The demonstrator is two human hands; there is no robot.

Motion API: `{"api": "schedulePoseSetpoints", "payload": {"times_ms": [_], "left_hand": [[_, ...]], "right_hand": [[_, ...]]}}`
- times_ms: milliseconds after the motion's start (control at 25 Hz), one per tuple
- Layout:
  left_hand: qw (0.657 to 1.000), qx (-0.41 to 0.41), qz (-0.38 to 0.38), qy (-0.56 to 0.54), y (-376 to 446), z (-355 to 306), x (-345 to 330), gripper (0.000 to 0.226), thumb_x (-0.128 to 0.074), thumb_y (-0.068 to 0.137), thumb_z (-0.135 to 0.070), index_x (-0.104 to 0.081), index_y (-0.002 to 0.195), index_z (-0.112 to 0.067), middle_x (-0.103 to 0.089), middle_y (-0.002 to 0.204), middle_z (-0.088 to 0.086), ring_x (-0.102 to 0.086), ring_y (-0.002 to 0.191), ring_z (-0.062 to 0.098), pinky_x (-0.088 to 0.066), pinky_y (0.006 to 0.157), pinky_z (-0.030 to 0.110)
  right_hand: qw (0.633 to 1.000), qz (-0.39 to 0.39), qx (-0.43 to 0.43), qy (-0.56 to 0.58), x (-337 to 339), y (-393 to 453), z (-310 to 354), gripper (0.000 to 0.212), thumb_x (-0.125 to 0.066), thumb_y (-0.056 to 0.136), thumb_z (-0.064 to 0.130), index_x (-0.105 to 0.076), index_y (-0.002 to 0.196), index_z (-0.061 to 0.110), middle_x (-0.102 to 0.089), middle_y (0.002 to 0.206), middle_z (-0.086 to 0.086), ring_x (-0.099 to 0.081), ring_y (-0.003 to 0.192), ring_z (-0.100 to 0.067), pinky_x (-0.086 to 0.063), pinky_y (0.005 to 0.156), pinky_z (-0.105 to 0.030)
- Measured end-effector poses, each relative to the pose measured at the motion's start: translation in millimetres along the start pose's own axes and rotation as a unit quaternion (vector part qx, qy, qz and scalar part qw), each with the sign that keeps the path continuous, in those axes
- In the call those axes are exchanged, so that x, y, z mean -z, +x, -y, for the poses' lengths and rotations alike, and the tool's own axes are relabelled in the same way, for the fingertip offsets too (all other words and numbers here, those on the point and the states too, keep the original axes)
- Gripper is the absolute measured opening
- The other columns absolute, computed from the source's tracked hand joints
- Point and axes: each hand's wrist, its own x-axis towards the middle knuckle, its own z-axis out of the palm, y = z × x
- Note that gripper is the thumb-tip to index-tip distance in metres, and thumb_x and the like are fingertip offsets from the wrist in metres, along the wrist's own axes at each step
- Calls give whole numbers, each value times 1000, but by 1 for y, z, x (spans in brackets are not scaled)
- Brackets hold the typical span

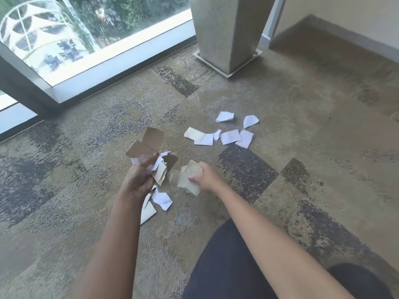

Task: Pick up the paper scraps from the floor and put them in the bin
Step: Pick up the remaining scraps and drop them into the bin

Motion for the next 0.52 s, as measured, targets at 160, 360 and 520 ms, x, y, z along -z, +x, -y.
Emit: {"api": "schedulePoseSetpoints", "payload": {"times_ms": [160, 360, 520], "left_hand": [[997, 12, 56, 42, -19, 19, -54, 7, -60, 92, -6, -60, 85, -7, -70, 65, 9, -67, 50, 18, -55, 43, 29], [986, 18, 142, 82, -52, 42, -124, 16, -62, 92, -9, -60, 105, -1, -63, 109, 25, -69, 71, 26, -56, 47, 33], [962, 13, 242, 123, -97, 68, -193, 34, -55, 97, -14, -53, 122, 8, -55, 116, 34, -65, 60, 28, -54, 44, 34]], "right_hand": [[982, -78, -39, 171, 44, -31, -23, 53, -74, 82, 39, -55, 122, 11, -64, 117, -5, -63, 105, -25, -55, 86, -42], [917, -182, -29, 354, 106, -86, -49, 53, -76, 78, 43, -59, 118, 12, -68, 110, -1, -67, 99, -20, -57, 81, -35], [855, -278, -7, 439, 167, -142, -75, 33, -73, 87, 26, -61, 114, 11, -69, 108, -6, -67, 95, -19, -57, 76, -34]]}}
